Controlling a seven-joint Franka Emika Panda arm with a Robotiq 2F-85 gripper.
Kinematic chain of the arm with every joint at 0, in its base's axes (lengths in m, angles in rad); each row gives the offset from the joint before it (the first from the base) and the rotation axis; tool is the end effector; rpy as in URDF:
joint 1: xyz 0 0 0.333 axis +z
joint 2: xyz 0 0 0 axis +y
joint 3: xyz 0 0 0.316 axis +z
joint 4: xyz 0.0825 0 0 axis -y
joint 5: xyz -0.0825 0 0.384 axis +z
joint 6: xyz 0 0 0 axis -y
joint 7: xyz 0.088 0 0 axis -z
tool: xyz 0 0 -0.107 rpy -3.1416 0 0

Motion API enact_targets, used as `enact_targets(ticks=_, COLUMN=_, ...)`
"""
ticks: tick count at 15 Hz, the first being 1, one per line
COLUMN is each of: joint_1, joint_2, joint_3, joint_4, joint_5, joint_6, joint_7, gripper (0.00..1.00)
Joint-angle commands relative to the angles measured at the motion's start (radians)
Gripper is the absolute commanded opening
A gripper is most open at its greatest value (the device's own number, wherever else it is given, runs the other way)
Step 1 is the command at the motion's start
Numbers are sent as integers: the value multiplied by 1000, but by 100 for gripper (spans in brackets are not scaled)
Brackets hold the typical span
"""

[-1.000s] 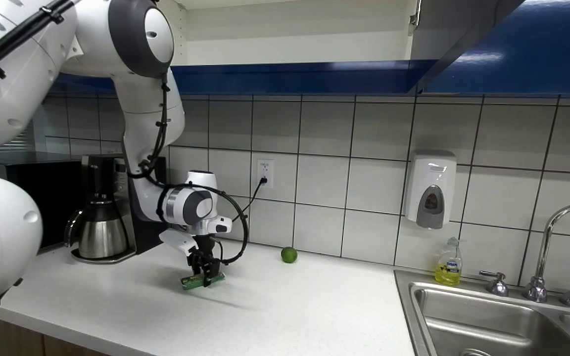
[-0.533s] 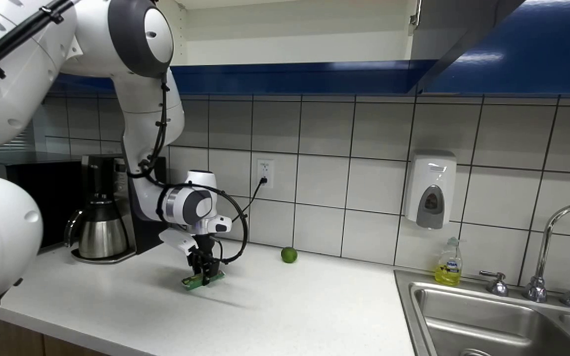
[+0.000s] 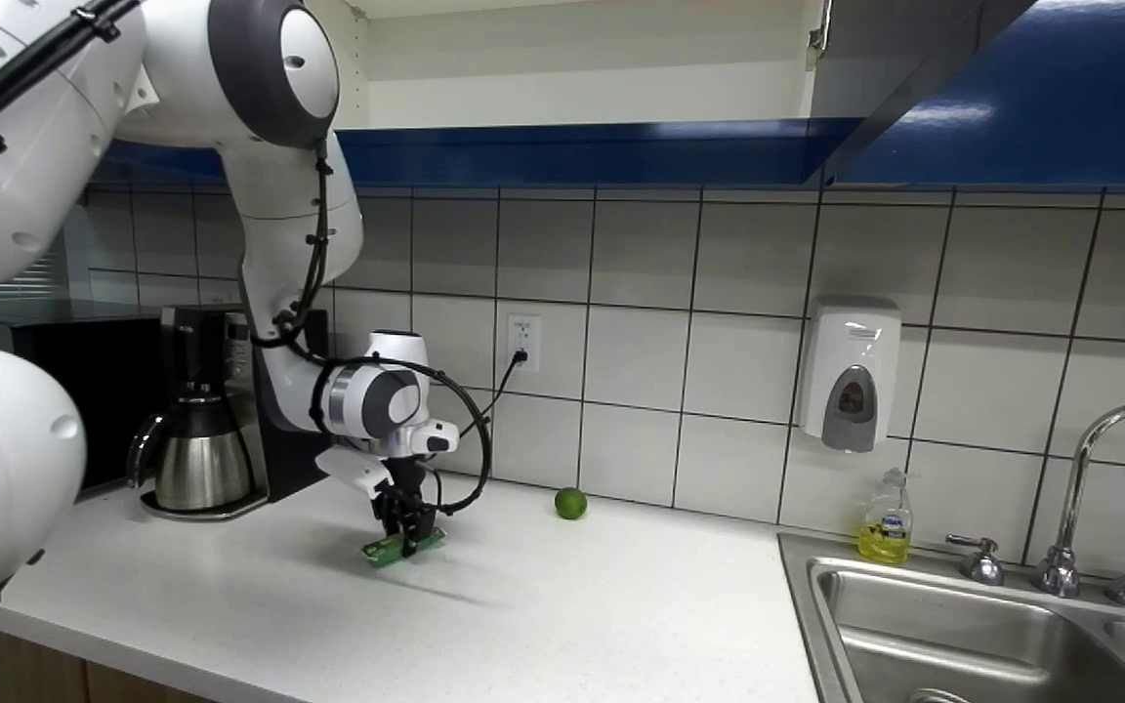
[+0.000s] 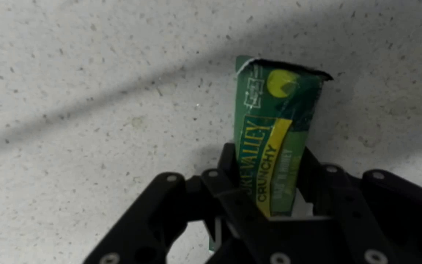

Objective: Put the green packet in the top cabinet

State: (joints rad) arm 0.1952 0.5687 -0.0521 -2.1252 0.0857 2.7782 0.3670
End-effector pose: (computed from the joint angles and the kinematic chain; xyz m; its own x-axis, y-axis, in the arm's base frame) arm 0.5717 0.0780 0.1456 0.9540 -0.2897 0.0766 -0.2875 -0.9570 -0.0392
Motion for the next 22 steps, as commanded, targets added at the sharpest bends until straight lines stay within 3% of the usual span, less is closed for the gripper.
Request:
enact_targets(ticks=1, joint_1=27, joint_2=-75, joint_3=-33, joint_4=-32, joint_5=-33, joint_6=-17, joint_7=16, gripper=16)
enact_targets(ticks=6, joint_1=14, joint_2=-129, joint_3=-25, joint_4=-50, joint_5=-55, joint_6=-28, joint_7=-23, gripper=16)
enact_targets(ticks=11, joint_1=-93, joint_2=-172, joint_3=97, joint_4=-74, joint_5=-22, joint_6=-108, joint_7=-284, gripper=16)
enact_targets(ticks=13, joint_1=-112, joint_2=-192, joint_3=111, joint_4=-89, joint_5=-38, joint_6=-152, joint_7=-360, gripper=16)
enact_targets(ticks=16, joint_1=-116, joint_2=-233, joint_3=105, joint_4=-128, joint_5=-64, joint_6=-183, joint_7=-421, gripper=16)
enact_targets(ticks=22, joint_1=-103, joint_2=-346, joint_3=91, joint_4=-255, joint_5=-122, joint_6=-184, joint_7=-427, gripper=16)
